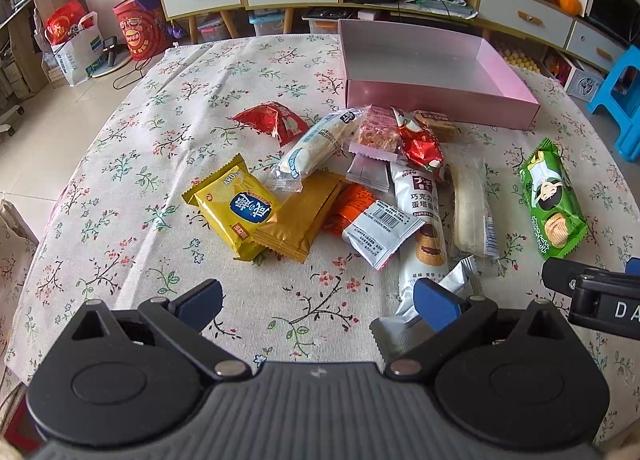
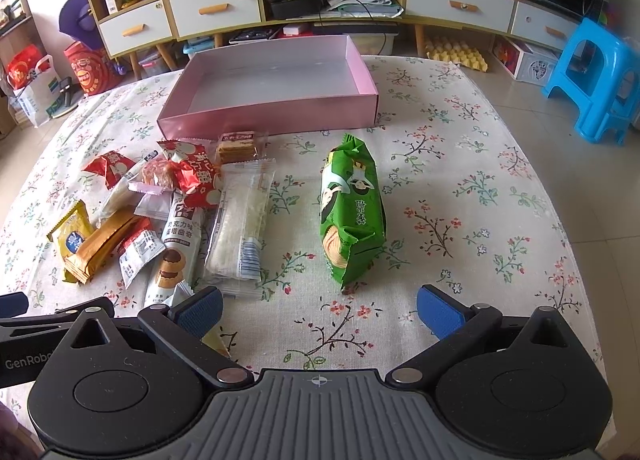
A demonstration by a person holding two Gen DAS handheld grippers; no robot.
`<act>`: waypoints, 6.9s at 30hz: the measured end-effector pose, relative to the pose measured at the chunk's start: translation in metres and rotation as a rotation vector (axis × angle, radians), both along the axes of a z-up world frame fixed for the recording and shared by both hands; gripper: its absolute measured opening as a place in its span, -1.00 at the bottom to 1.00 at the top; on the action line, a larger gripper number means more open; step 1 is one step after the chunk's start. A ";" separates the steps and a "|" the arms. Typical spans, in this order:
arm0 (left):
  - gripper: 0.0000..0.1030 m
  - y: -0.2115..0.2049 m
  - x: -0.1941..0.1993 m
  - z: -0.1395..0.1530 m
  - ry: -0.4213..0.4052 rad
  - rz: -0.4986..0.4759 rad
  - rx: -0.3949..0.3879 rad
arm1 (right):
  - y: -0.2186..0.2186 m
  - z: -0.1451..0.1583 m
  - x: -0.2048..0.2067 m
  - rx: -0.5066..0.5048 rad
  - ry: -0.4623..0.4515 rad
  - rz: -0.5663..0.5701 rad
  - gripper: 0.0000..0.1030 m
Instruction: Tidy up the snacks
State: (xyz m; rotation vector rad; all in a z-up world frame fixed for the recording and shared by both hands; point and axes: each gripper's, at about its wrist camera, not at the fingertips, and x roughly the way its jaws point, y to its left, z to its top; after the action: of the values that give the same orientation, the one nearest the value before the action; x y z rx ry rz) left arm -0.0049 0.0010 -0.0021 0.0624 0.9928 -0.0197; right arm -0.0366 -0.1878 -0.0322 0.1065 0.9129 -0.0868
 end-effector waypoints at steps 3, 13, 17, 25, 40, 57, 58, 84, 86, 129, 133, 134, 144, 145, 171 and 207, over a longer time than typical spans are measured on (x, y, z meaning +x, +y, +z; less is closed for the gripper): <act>0.98 0.000 0.000 0.000 0.000 -0.001 0.000 | 0.000 0.000 0.000 0.000 0.000 0.000 1.00; 0.98 -0.001 0.000 0.000 0.001 -0.001 0.000 | 0.000 0.000 0.000 0.000 0.000 0.000 1.00; 0.98 0.000 0.000 0.000 0.000 -0.001 0.000 | 0.000 0.000 0.000 0.000 0.001 0.000 1.00; 0.98 -0.001 0.000 0.000 0.000 -0.002 -0.001 | 0.000 0.000 0.000 -0.001 0.000 0.000 1.00; 0.98 -0.001 0.000 0.000 0.001 -0.002 -0.001 | 0.001 0.000 0.000 -0.001 0.001 0.000 1.00; 1.00 -0.004 0.012 0.034 -0.098 -0.101 -0.003 | -0.021 0.035 0.011 -0.010 -0.075 -0.037 1.00; 1.00 -0.003 0.015 0.036 -0.107 -0.105 -0.005 | -0.024 0.039 0.014 -0.008 -0.079 -0.042 1.00; 0.34 -0.034 0.115 -0.003 -0.056 -0.344 -0.182 | -0.086 -0.013 0.102 0.337 0.147 -0.128 0.98; 0.25 -0.035 0.120 -0.004 -0.049 -0.334 -0.189 | -0.087 -0.020 0.104 0.368 0.168 -0.137 0.97; -1.00 -0.010 0.154 0.045 -0.221 -0.111 -0.411 | -0.099 0.010 0.140 0.635 -0.016 -0.266 -0.18; -0.96 -0.011 0.168 0.038 -0.117 -0.108 -0.427 | -0.100 0.011 0.156 0.692 -0.070 -0.285 -0.18; -0.86 -0.011 0.169 0.034 -0.088 -0.110 -0.431 | -0.101 0.011 0.160 0.703 -0.078 -0.289 -0.18; -0.33 -0.022 0.179 0.002 0.052 -0.122 -0.340 | -0.094 -0.007 0.179 0.721 -0.074 -0.305 -0.17; -0.65 -0.023 0.179 -0.003 0.070 -0.121 -0.341 | -0.094 -0.008 0.179 0.726 -0.079 -0.303 -0.17; -0.80 -0.004 0.179 0.009 -0.212 -0.004 -0.477 | -0.117 -0.037 0.196 0.858 -0.196 -0.385 -0.12; 0.99 0.056 0.109 0.021 -0.126 -0.170 -0.125 | -0.068 0.004 0.127 0.421 0.008 -0.100 0.87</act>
State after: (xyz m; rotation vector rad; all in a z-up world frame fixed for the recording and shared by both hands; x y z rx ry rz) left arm 0.1039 0.0567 0.0190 0.0329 0.8562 -0.2312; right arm 0.0903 -0.2556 -0.0284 0.5434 0.9235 0.0136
